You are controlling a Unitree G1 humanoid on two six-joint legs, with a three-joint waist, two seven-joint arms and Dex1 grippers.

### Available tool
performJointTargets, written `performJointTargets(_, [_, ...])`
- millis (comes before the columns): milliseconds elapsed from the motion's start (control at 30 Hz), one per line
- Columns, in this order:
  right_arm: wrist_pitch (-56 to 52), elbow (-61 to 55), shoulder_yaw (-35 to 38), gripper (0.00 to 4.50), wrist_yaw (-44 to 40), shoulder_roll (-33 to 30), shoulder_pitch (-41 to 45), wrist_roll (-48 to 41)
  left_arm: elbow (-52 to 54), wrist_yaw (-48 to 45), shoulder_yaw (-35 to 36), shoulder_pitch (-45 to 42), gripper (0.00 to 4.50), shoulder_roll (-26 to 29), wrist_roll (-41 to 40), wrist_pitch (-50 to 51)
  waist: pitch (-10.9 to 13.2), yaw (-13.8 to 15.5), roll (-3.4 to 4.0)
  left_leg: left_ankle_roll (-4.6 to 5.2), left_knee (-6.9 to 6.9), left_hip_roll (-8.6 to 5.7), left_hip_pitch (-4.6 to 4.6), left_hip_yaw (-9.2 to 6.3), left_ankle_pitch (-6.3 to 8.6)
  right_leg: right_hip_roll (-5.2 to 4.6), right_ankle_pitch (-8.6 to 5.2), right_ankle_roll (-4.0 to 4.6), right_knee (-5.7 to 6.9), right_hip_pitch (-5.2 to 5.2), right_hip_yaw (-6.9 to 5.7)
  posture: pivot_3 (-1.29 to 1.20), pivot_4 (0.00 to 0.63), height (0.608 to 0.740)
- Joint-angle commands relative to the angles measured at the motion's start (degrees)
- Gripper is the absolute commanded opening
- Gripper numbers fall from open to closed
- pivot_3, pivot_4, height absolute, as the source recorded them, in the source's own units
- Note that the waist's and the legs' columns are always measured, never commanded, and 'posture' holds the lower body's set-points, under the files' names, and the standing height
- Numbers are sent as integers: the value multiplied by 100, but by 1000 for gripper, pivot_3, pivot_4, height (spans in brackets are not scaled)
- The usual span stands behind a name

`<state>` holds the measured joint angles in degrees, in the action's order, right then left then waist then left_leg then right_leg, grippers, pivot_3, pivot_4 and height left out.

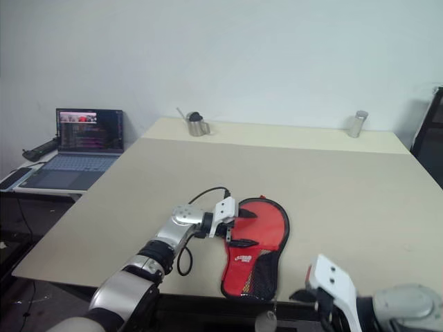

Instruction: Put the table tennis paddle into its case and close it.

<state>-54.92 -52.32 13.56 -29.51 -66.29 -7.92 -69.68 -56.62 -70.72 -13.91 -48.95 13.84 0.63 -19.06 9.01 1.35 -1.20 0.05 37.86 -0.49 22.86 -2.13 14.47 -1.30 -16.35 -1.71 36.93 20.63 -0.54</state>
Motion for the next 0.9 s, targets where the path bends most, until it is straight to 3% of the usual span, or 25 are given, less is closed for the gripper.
performJointTargets(33, [305, 655, -244, 4481, 47, 250, 784, 548, 55, -54, -112, 319, 4500, -2, 138, 232, 2, 0, 0, 0, -1, 0, 0, -2, 0, 0, 0, 2, -1, 1, 0, 0, 150, 740])
performJointTargets(133, [622, 1452, -612, 4481, -50, 705, 1509, 1186, 904, -175, 82, 543, 4500, 167, -179, 549, 3, -3, 2, 0, -8, 0, 15, -6, 0, 0, -4, 13, 1, 18, -2, 0, 150, 740])
performJointTargets(333, [1636, 2984, -1270, 4481, -852, 1624, 2494, 2475, 3902, -280, 772, 1527, 4500, 1239, -1268, 2758, 32, -149, 14, -2, -1, -2, 115, 0, -1, 6, 6, 61, 76, 150, 11, 0, 150, 740])
performJointTargets(533, [2555, 4466, -1434, 4481, -1797, 2055, 3028, 3312, 5862, 416, 1587, 2366, 4500, 2096, -1897, 4119, 80, -137, 54, -2, -3, 6, 105, -10, -2, 15, -18, 90, 121, 162, -1, 0, 150, 740])
performJointTargets(733, [3323, 6128, -1261, 4481, -2563, 2020, 3653, 3961, 7228, 1659, 2106, 2897, 4500, 1928, -2196, 4766, 97, -99, 58, -3, 12, -2, 99, -4, -2, 7, -13, 85, 115, 146, 5, 0, 150, 740])
performJointTargets(900, [3743, 7074, -1183, 4481, -2850, 1911, 4212, 4436, 7314, 1950, 1926, 3158, 4500, 1860, -2077, 4605, 99, -116, 59, -5, 5, -1, 97, 2, -3, 6, -12, 86, 121, 152, 8, 0, 150, 740])
